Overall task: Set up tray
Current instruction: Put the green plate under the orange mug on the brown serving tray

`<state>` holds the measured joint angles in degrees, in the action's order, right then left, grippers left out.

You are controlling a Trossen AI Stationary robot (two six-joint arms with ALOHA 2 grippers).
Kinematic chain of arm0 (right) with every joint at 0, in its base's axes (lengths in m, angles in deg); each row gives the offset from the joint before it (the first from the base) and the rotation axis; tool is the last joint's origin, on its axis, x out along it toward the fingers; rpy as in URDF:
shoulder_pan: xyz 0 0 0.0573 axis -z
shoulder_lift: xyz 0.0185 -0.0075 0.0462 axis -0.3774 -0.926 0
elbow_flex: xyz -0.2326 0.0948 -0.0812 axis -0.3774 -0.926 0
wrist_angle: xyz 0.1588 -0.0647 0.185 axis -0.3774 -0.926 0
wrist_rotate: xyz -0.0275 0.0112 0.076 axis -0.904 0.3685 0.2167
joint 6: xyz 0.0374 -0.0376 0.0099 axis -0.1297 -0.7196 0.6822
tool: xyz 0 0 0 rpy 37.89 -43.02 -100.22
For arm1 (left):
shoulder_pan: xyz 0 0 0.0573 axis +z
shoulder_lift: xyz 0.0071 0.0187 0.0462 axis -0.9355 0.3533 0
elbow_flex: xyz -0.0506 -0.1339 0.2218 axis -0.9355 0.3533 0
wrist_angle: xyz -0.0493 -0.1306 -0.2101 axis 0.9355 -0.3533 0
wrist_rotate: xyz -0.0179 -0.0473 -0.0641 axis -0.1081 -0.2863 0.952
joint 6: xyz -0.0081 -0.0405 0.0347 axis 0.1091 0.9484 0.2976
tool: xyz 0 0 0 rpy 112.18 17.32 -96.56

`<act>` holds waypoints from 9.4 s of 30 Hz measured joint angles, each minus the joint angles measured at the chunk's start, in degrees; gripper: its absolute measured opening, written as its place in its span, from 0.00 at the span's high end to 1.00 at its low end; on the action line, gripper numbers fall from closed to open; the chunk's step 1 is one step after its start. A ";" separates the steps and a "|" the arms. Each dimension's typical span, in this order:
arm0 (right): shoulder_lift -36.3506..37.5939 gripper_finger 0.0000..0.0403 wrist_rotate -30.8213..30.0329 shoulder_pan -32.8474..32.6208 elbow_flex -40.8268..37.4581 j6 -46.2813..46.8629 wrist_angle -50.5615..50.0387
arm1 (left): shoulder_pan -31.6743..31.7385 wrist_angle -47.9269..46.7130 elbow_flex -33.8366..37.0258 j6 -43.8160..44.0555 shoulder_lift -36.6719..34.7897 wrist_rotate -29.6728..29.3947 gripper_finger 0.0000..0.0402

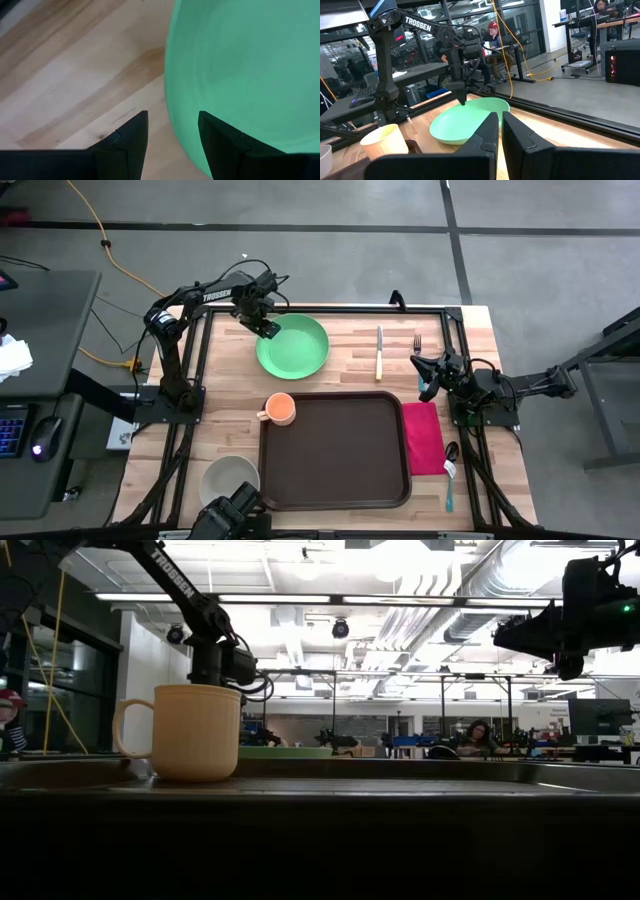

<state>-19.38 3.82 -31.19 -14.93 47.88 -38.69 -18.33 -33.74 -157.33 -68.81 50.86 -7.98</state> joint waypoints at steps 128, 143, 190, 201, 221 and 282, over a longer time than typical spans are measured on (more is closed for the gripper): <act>-0.04 1.00 -0.17 0.00 0.05 -4.09 -1.27 | -27.77 -17.22 -25.73 14.73 -5.75 16.52 0.97; -0.04 1.00 -0.15 0.02 0.05 -7.07 -1.33 | -44.02 -16.83 -25.73 27.38 -5.73 13.72 0.97; -0.72 1.00 -0.29 0.02 0.00 -6.44 -1.27 | -49.84 4.93 -11.96 23.78 0.10 7.61 0.97; -1.80 1.00 -0.78 0.02 -0.02 -5.49 -1.27 | -48.69 5.19 -12.00 20.78 2.08 8.20 0.97; -2.66 1.00 -1.12 0.02 -0.02 -5.55 -1.29 | -48.68 5.18 -12.09 18.12 5.73 9.18 0.97; -2.64 1.00 -1.03 0.02 -0.02 -5.55 -0.87 | -48.70 5.31 -12.09 16.22 9.27 7.82 0.79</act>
<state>-22.02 2.80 -31.17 -14.95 42.33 -39.56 -67.03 -28.43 -169.42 -52.59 60.13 -0.16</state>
